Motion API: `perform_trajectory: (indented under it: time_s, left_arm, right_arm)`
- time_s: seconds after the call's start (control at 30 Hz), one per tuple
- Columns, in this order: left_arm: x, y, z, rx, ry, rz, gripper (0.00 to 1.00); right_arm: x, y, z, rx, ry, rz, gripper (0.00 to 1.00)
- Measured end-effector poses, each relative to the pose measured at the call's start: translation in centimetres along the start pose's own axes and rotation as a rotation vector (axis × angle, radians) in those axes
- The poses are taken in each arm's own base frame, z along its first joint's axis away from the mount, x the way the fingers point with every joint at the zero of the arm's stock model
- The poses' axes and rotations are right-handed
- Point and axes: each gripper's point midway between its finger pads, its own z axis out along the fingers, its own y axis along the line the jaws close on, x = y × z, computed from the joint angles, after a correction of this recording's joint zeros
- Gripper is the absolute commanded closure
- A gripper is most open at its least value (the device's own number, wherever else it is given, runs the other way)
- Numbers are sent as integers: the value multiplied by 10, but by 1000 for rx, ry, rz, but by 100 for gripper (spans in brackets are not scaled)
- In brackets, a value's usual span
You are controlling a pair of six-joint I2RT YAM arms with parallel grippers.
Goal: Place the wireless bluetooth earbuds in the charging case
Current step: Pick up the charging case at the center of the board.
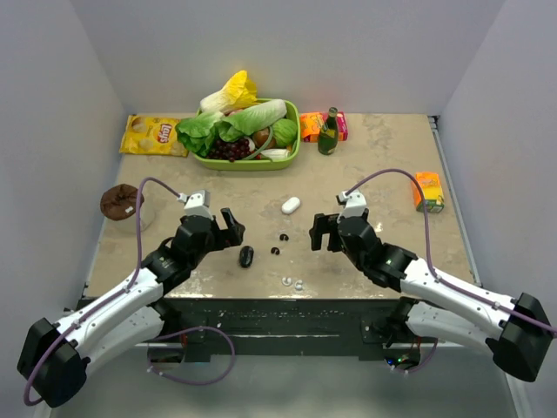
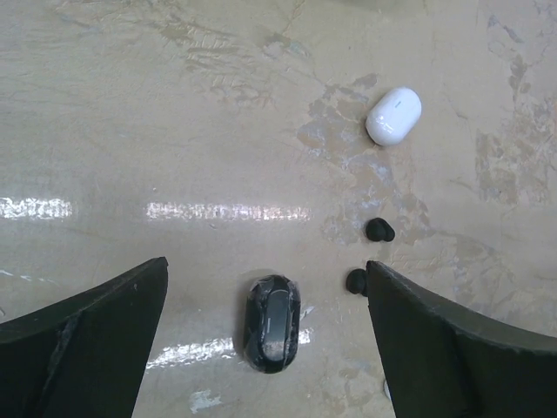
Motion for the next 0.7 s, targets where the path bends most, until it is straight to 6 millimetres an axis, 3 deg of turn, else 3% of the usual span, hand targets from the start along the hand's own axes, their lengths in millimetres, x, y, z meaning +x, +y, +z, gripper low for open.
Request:
perform_trajectory:
  time_s: [0.33,0.57,0.7]
  left_arm:
    - [-6,-11,-4,54,-22,14,6]
    - [22,-37,-7,68,49,134,7]
    - [24,-45,-8,49,50,170,9]
  right_arm:
    - [-19,6,-10,-53,-75,6,2]
    - [-19,8,-11,-72,-74,-9,2]
    - [-23,10,-15,-87,-88,-5,2]
